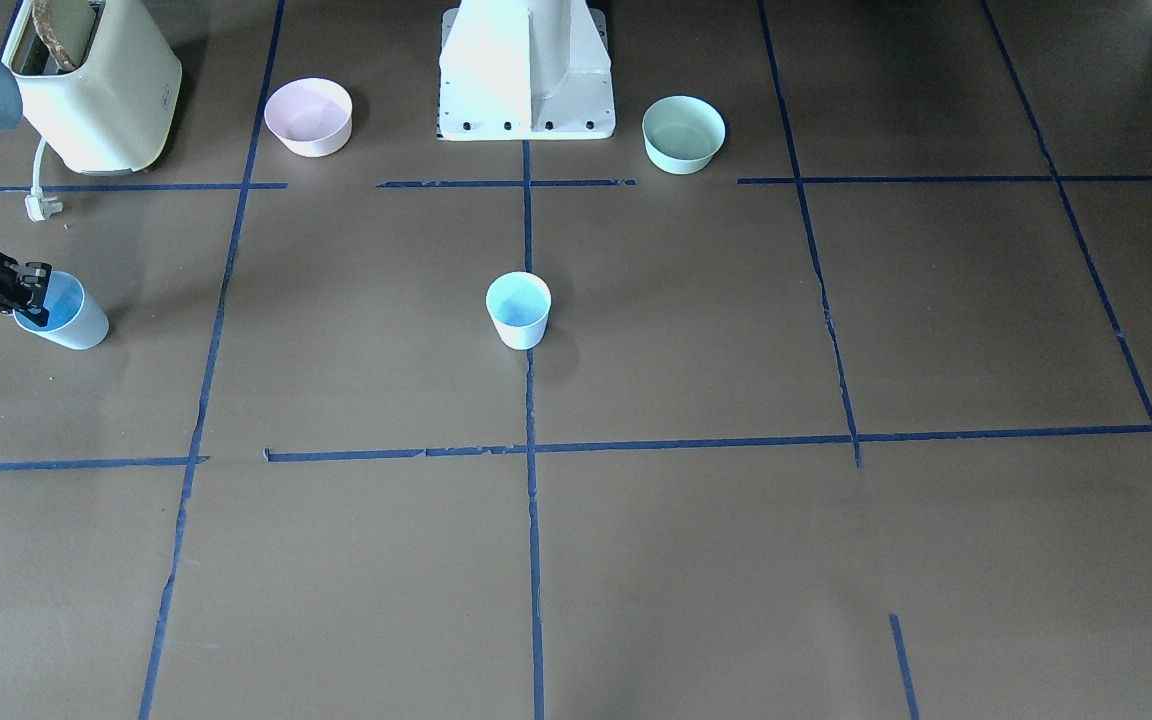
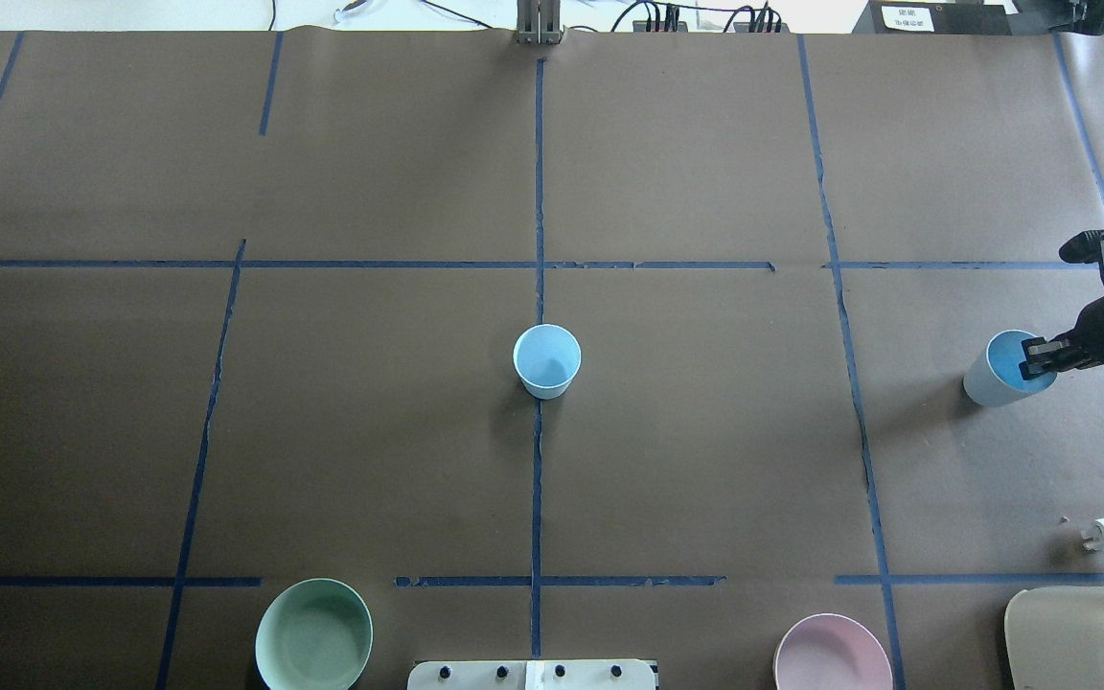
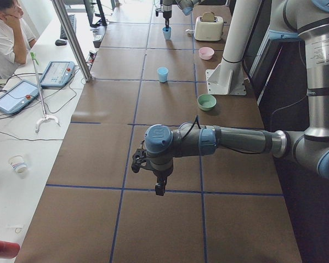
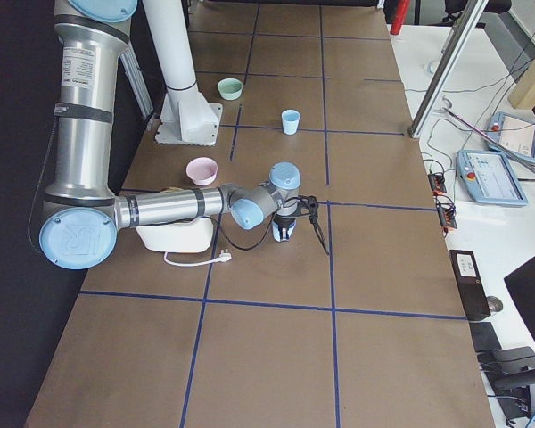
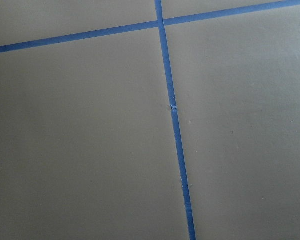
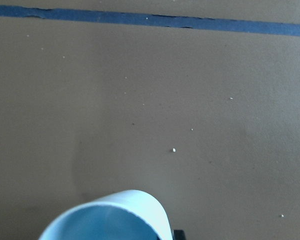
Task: Stack blue cups with both arms
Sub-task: 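Carry the cup with the right gripper and lower it into the center cup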
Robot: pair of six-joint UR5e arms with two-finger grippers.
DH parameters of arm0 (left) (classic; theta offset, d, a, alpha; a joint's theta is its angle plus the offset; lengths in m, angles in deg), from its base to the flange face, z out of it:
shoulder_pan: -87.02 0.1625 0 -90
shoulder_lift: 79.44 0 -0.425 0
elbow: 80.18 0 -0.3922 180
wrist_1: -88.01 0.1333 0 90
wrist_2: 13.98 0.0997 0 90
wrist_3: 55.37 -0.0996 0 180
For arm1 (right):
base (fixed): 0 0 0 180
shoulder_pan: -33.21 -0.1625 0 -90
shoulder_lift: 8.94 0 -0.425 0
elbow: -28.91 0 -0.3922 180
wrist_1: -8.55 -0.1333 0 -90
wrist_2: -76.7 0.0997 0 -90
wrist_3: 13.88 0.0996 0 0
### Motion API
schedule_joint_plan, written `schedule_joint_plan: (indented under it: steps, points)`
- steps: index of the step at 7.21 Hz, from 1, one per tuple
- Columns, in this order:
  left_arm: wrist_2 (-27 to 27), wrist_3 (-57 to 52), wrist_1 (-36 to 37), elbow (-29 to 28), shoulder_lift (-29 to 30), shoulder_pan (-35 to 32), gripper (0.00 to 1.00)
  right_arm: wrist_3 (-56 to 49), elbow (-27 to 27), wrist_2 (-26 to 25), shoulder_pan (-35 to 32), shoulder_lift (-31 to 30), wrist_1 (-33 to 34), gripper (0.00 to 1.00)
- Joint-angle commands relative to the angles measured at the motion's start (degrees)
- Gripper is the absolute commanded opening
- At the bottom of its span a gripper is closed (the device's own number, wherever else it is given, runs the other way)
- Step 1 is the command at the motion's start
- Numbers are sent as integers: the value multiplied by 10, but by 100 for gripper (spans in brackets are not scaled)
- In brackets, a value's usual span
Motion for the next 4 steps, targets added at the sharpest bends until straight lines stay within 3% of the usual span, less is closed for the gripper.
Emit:
schedule_joint_plan:
  steps: [1, 2, 4]
  points:
    - [0, 1, 0, 0, 0, 0, 100, 6, 32, 6, 0, 2, 8, 2]
    - [0, 1, 0, 1, 0, 0, 100, 27, 38, 12, 0, 29, 26, 2]
    - [0, 1, 0, 1, 0, 0, 100, 164, 41, 7, 36, 149, 84, 2]
